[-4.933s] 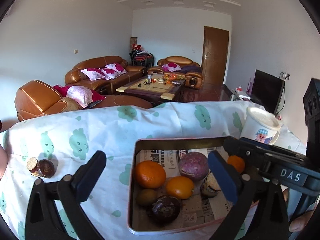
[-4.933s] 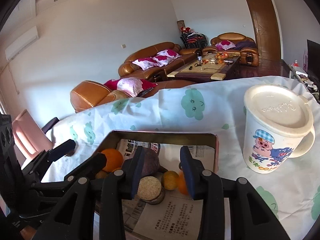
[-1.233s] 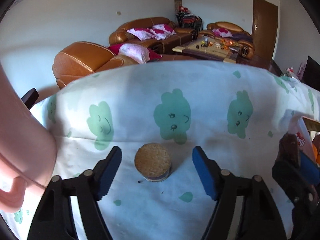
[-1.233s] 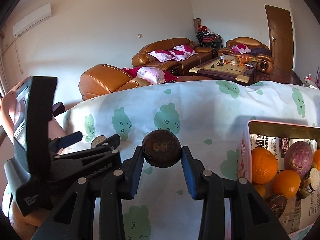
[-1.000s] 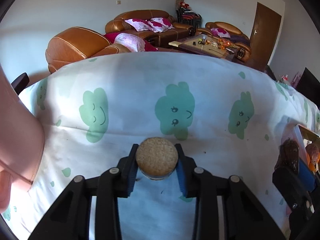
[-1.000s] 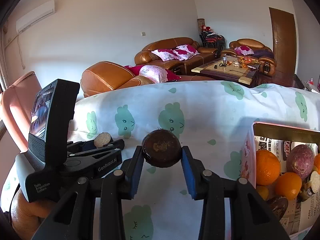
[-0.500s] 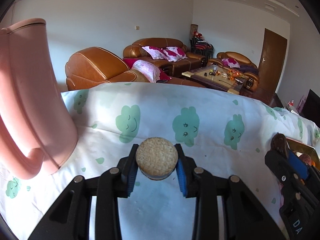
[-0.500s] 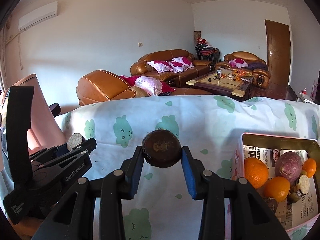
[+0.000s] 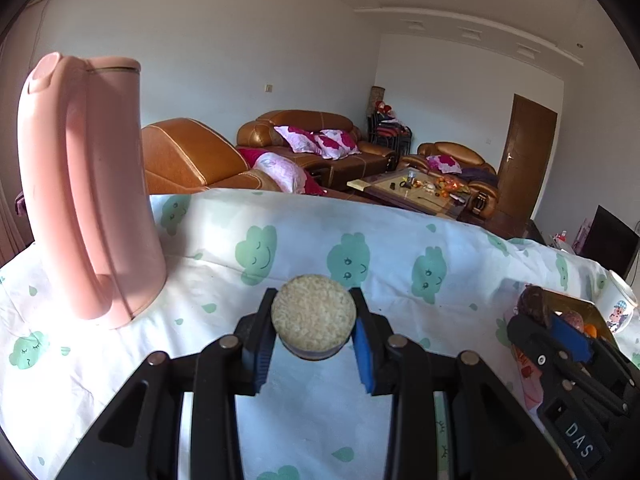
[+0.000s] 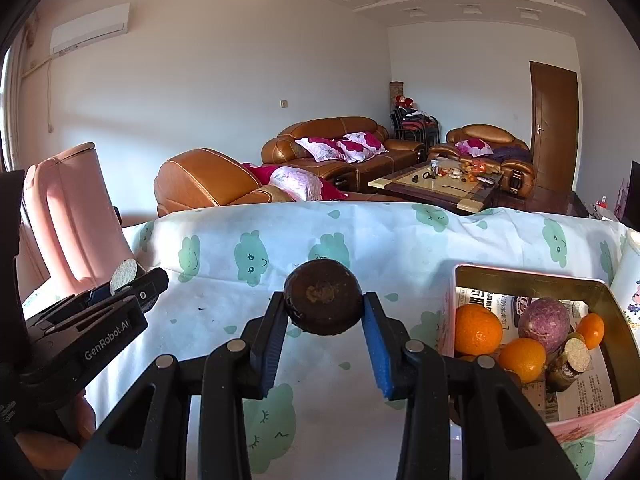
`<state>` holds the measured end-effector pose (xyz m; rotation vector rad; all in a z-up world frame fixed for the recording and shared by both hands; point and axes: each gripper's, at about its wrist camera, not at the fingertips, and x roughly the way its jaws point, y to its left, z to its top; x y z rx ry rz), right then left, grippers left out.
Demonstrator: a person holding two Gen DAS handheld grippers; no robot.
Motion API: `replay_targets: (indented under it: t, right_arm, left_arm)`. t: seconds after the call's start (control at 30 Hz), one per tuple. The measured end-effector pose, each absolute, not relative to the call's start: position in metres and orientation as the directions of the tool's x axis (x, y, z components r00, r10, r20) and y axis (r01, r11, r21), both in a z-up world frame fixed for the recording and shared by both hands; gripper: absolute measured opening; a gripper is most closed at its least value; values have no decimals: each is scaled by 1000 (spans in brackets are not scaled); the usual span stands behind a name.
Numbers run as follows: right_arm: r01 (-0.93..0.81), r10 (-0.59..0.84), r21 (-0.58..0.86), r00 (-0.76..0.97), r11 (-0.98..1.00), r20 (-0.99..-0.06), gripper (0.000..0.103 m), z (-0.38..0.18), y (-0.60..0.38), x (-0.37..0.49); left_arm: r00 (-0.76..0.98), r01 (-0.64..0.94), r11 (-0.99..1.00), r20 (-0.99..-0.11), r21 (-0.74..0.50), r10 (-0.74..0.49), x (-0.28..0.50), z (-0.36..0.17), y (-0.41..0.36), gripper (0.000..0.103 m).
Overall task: Organize fruits
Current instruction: 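Carry the cake roll and brown fruit over the tin box and lower them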
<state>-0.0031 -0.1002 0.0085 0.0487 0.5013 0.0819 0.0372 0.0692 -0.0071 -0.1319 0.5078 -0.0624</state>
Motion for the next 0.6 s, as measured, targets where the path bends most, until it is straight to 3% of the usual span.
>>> replay_targets:
  t: [0.6]
  right_arm:
    - [-94, 116, 69, 863, 993, -492, 40, 8, -123, -43]
  left_arm:
    - [875, 96, 981, -456, -167, -163, 1, -4, 47, 36]
